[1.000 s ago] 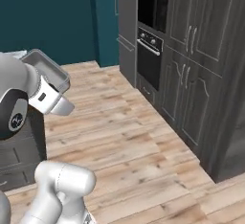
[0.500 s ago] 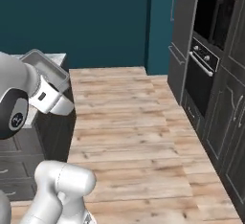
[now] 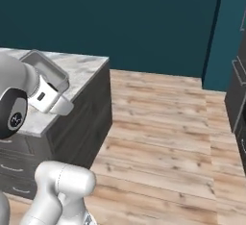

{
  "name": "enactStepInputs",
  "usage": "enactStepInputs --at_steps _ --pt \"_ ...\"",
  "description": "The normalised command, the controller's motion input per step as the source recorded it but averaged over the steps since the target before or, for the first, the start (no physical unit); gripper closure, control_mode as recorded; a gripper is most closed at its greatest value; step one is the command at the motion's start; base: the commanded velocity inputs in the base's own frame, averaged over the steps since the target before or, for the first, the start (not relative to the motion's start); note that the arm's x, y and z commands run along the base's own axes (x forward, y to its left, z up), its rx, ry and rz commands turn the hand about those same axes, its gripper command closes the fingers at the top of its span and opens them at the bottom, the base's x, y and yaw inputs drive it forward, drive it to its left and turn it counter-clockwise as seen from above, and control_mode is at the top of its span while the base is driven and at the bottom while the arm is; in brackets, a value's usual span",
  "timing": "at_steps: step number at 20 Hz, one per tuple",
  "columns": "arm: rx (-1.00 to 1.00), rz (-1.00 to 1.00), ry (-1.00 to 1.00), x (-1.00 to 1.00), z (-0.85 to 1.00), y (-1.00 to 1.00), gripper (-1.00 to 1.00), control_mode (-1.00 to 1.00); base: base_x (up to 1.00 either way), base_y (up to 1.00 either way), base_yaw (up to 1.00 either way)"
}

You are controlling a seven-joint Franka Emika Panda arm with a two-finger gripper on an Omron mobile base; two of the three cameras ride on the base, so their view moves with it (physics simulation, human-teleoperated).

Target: Retrieve the tupperware and aluminum foil from the cabinet and place them on the dining counter near the plate with lemon and shrimp to prepare for storing leftovers.

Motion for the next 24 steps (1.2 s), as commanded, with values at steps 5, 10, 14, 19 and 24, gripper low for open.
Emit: enactStepInputs --at_steps 5,10,14,19,24 --pt "0.00 0.00 0.00 0.00 0.00 0.00 1.00 1.00 0.49 -0.77 0.36" --pt "0.00 0.00 0.00 0.00 0.00 0.00 1.00 1.00 0.56 -0.84 0.32" --pt "0.00 0.00 0.00 0.00 0.00 0.00 1.00 1.00 0.96 -0.78 0.09" --pt "0.00 0.00 0.00 0.00 0.00 0.00 1.00 1.00 1.00 -0.65 0.01" --pt "0.00 0.00 0.00 0.00 0.00 0.00 1.00 1.00 1.00 -0.33 0.00"
